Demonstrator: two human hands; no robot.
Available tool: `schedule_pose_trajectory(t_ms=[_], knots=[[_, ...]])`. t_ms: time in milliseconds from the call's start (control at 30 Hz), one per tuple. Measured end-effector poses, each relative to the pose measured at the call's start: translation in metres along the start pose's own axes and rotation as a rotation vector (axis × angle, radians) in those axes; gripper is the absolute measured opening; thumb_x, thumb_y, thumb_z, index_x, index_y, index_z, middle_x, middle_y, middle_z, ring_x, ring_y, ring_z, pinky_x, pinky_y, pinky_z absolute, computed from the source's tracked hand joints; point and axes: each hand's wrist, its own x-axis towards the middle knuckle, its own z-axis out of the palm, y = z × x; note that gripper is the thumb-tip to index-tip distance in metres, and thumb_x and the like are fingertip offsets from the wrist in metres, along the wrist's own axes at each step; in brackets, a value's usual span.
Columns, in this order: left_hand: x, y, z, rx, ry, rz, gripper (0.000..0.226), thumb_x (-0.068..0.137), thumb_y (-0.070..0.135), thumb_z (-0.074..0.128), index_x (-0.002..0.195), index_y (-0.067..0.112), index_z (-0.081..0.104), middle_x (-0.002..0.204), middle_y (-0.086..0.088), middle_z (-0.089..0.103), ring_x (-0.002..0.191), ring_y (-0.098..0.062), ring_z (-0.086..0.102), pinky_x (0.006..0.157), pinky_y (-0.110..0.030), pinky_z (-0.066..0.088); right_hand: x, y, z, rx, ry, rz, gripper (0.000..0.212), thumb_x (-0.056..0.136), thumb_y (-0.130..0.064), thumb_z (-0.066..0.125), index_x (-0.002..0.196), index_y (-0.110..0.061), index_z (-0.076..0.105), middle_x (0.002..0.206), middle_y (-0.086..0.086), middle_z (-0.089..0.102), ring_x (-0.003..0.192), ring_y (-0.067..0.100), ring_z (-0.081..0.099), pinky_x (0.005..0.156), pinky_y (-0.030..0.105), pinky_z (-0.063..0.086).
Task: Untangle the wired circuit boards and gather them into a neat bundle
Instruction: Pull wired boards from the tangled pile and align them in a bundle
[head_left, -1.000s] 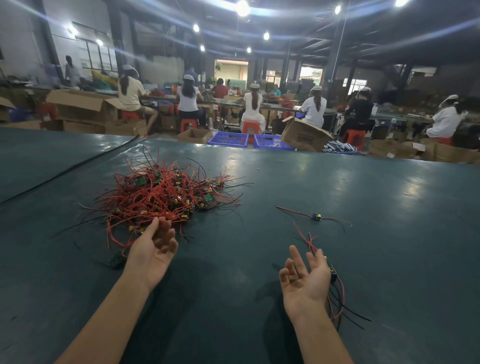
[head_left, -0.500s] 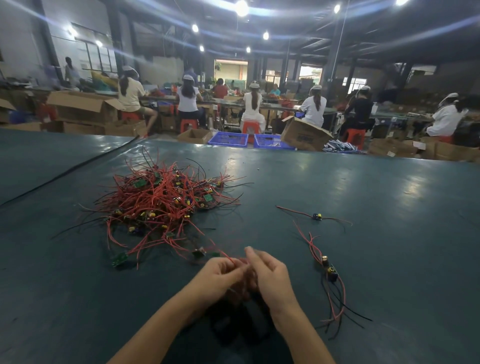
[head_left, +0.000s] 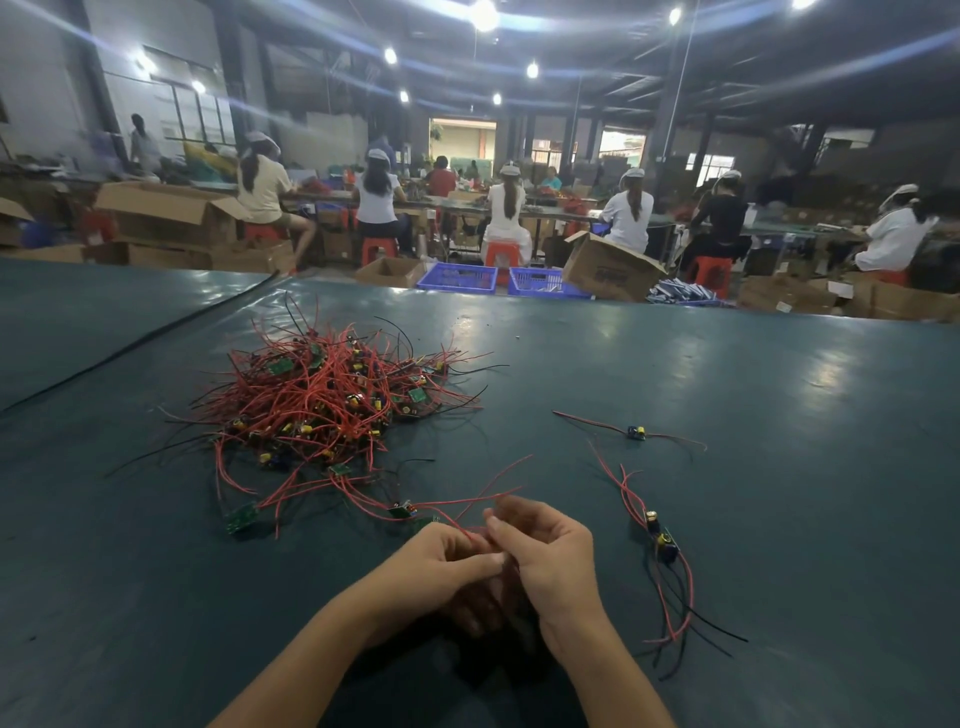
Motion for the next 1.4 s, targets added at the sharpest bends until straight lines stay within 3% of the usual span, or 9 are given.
schedule_pose_trajectory(t_ms=[133, 300, 400, 500, 733, 933, 1133, 1267, 1400], knots=[[0.007, -0.002, -0.005, -0.114, 0.215, 0.138, 0.008, 0.085, 0.009, 0.068, 0.09, 0.009, 0.062, 0.08, -0.01, 0.071, 0.062, -0.018, 0.066, 0.05, -0.024, 0.051, 0.004, -0.007, -0.007, 0.144, 0.102, -0.073, 0.032, 0.084, 0.013, 0.064, 0.102, -0.013, 0.068, 0.08, 0.001, 0.076, 0.068, 0.013, 0.072, 0.054, 0.018, 0.052], [0.015, -0.006, -0.013, -0.226, 0.621, 0.166, 0.025, 0.089, -0.005, 0.059, 0.105, 0.013, 0.055, 0.083, -0.01, 0.068, 0.063, -0.014, 0.066, 0.052, -0.023, 0.052, 0.005, -0.015, -0.015, 0.365, 0.124, -0.02, 0.032, 0.087, 0.012, 0.059, 0.108, -0.011, 0.066, 0.089, 0.007, 0.077, 0.069, 0.012, 0.071, 0.052, 0.017, 0.051], [0.017, -0.005, -0.012, -0.361, 0.6, 0.09, 0.01, 0.091, 0.008, 0.062, 0.1, 0.009, 0.058, 0.084, -0.014, 0.069, 0.061, -0.016, 0.068, 0.052, -0.024, 0.054, 0.001, -0.018, -0.013, 0.4, 0.067, 0.007, 0.032, 0.087, 0.011, 0.059, 0.11, -0.009, 0.066, 0.094, 0.011, 0.076, 0.071, 0.013, 0.072, 0.053, 0.018, 0.052], [0.019, -0.002, -0.009, -0.546, 0.5, -0.001, 0.027, 0.092, 0.028, 0.06, 0.103, 0.003, 0.062, 0.092, -0.018, 0.074, 0.072, -0.024, 0.073, 0.054, -0.025, 0.056, -0.002, -0.018, -0.011, 0.385, 0.016, 0.011, 0.032, 0.086, 0.01, 0.06, 0.111, -0.008, 0.067, 0.096, 0.013, 0.076, 0.075, 0.015, 0.072, 0.054, 0.018, 0.053], [0.013, 0.006, -0.014, -0.976, 0.418, -0.016, 0.034, 0.07, 0.024, 0.072, 0.092, -0.001, 0.068, 0.081, -0.012, 0.073, 0.063, -0.016, 0.071, 0.051, -0.021, 0.057, -0.001, -0.02, -0.015, 0.338, 0.039, -0.039, 0.032, 0.084, 0.01, 0.062, 0.111, -0.008, 0.067, 0.094, 0.012, 0.076, 0.075, 0.016, 0.073, 0.053, 0.016, 0.051], [0.014, 0.005, -0.009, -0.799, 0.453, 0.097, 0.011, 0.072, 0.019, 0.069, 0.08, 0.012, 0.073, 0.07, -0.004, 0.068, 0.058, -0.014, 0.067, 0.049, -0.021, 0.055, 0.002, -0.017, -0.017, 0.169, 0.064, -0.147, 0.028, 0.086, 0.008, 0.065, 0.105, -0.012, 0.07, 0.09, 0.007, 0.077, 0.075, 0.012, 0.072, 0.057, 0.014, 0.049], [0.012, 0.004, -0.006, -0.513, 0.586, 0.338, 0.017, 0.074, 0.024, 0.066, 0.084, 0.02, 0.079, 0.083, -0.004, 0.074, 0.068, -0.015, 0.07, 0.058, -0.021, 0.055, -0.003, -0.012, -0.014, -0.426, 0.296, -0.539, 0.009, 0.086, -0.024, 0.073, 0.077, -0.022, 0.071, 0.069, -0.007, 0.066, 0.065, 0.012, 0.059, 0.062, 0.026, 0.047], [0.009, 0.006, 0.001, -0.363, 0.532, 0.399, 0.02, 0.077, 0.025, 0.064, 0.09, 0.019, 0.078, 0.09, -0.008, 0.075, 0.073, -0.017, 0.07, 0.061, -0.023, 0.055, -0.014, -0.013, -0.001, -0.328, 0.039, -0.33, 0.047, 0.081, -0.054, 0.057, 0.064, -0.013, 0.073, 0.055, 0.009, 0.059, 0.052, 0.008, 0.052, 0.052, 0.017, 0.042], [0.007, 0.006, 0.004, -0.319, 0.443, 0.383, 0.02, 0.074, 0.027, 0.066, 0.088, 0.018, 0.078, 0.091, -0.007, 0.075, 0.077, -0.019, 0.071, 0.062, -0.023, 0.055, -0.013, -0.01, 0.007, -0.198, 0.056, -0.14, 0.033, 0.087, -0.046, 0.062, 0.072, -0.021, 0.077, 0.074, 0.01, 0.073, 0.08, 0.032, 0.07, 0.082, 0.048, 0.057]])
